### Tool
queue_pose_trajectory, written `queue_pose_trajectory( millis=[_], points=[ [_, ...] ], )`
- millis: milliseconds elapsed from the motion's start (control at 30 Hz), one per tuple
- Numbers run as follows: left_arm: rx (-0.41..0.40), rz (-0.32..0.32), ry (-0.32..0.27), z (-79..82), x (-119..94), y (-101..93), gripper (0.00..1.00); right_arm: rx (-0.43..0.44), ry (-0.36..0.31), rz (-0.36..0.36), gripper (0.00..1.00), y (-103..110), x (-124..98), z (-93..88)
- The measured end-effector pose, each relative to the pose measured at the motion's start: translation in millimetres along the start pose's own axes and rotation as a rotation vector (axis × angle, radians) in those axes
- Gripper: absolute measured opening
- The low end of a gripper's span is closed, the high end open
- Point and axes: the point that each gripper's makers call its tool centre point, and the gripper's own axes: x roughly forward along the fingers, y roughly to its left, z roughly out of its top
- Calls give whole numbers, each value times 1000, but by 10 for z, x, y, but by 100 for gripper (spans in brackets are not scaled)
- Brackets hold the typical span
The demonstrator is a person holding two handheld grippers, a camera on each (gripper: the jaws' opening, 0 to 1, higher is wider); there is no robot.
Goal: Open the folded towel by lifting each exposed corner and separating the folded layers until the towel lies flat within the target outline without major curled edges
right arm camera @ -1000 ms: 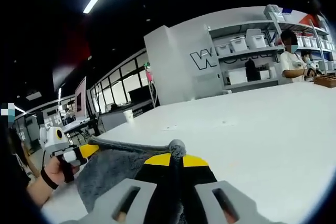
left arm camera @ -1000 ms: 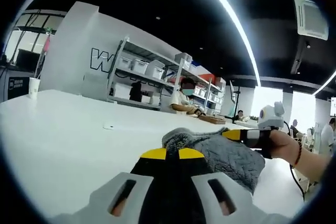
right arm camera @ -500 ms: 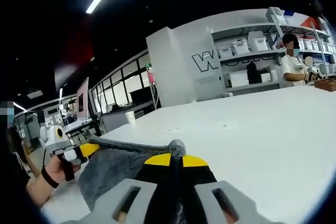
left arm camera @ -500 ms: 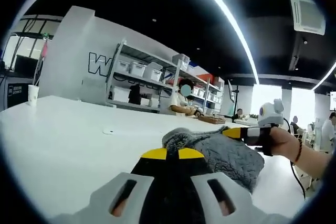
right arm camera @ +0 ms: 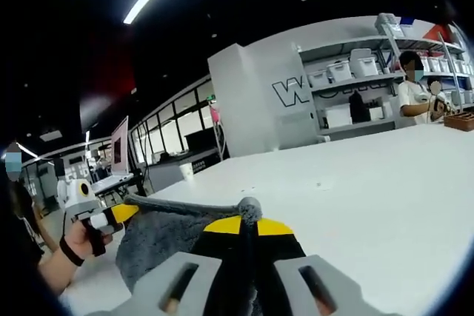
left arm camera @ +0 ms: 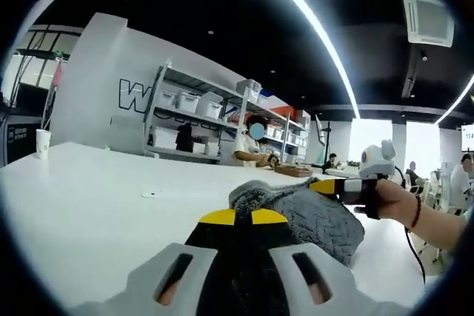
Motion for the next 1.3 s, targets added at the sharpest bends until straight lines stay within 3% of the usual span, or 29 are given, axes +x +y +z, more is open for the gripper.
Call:
queue_pose_trajectory(
  millis=[500, 800, 1300],
  points=[
    [38, -29, -8, 112, -121, -166, 2, -20, -18, 12, 0, 65, -92, 92],
    [49, -43, -16, 233, -52, -1, 2, -57, -38, 26, 0, 157, -180, 177],
    [61, -69, -28, 315, -107, -26, 2, -67, -66, 52, 0, 241, -324, 255]
  ],
)
